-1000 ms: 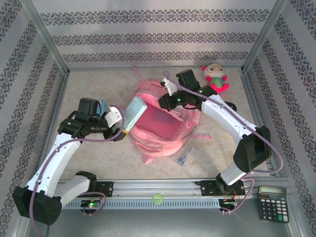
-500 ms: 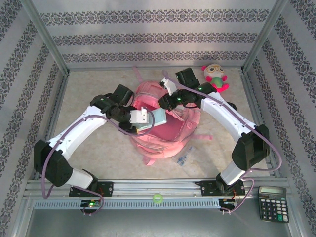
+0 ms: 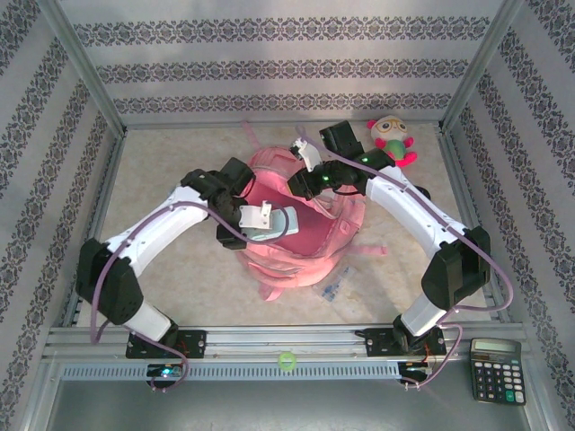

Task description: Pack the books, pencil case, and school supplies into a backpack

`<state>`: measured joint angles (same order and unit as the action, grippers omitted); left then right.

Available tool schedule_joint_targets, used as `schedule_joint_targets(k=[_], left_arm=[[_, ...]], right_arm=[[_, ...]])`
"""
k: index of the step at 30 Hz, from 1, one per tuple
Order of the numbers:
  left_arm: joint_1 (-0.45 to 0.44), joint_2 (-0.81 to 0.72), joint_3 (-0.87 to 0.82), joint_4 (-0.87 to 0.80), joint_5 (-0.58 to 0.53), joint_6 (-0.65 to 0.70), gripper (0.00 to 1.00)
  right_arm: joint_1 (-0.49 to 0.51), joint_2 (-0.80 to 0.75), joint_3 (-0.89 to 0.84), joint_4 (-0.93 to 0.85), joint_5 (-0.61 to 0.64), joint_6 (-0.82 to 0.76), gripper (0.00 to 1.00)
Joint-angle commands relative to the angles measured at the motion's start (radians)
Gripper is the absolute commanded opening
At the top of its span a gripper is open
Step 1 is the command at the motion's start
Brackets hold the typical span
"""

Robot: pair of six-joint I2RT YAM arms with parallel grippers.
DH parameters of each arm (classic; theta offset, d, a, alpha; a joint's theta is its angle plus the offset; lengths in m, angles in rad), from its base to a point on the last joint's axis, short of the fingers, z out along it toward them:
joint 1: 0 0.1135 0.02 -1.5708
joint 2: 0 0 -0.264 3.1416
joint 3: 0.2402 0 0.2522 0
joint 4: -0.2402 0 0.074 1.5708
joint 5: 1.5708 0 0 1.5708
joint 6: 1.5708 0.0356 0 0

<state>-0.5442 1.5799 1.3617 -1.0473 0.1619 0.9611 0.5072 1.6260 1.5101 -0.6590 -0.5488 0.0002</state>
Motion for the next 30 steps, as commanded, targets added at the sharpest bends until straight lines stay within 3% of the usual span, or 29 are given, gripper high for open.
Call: schedule_joint_targets(k=[1, 5, 7, 9, 13, 17, 22, 25, 27, 30], left_arm=[[-0.028, 0.051, 0.056, 0.001, -0.077, -0.046, 0.28], [-0.040, 0.140, 0.139, 0.009, -0.087, -0.093, 0.33], [-0.051, 0.174, 0.154, 0.025, -0.090, -0.116, 0.42], [-0.052, 0.175, 0.145, 0.054, -0.064, -0.142, 0.58], [-0.051, 0.085, 0.032, 0.178, -0.011, -0.195, 0.81], [-0.026, -0.062, -0.120, 0.300, 0.030, -0.273, 0.91], [-0.008, -0.206, -0.259, 0.403, 0.037, -0.396, 0.85], [-0.008, -0.268, -0.314, 0.455, 0.133, -0.486, 0.79], [-0.011, -0.302, -0.362, 0.550, 0.189, -0.628, 0.69], [-0.012, -0.339, -0.437, 0.696, 0.104, -0.924, 0.66]], right_arm=[[0.014, -0.027, 0.043, 0.041, -0.075, 0.017, 0.01], [0.016, -0.026, 0.030, 0.048, -0.079, 0.025, 0.01], [0.017, -0.027, 0.024, 0.053, -0.082, 0.033, 0.01], [0.017, -0.034, 0.012, 0.069, -0.083, 0.042, 0.01], [0.013, -0.038, -0.002, 0.082, -0.078, 0.052, 0.01], [0.008, -0.041, -0.010, 0.090, -0.079, 0.058, 0.01], [0.009, -0.058, -0.025, 0.096, -0.084, 0.074, 0.01], [0.010, -0.078, -0.054, 0.125, -0.091, 0.107, 0.01], [0.008, -0.088, -0.071, 0.146, -0.090, 0.137, 0.01], [0.006, -0.095, -0.077, 0.153, -0.063, 0.160, 0.01]])
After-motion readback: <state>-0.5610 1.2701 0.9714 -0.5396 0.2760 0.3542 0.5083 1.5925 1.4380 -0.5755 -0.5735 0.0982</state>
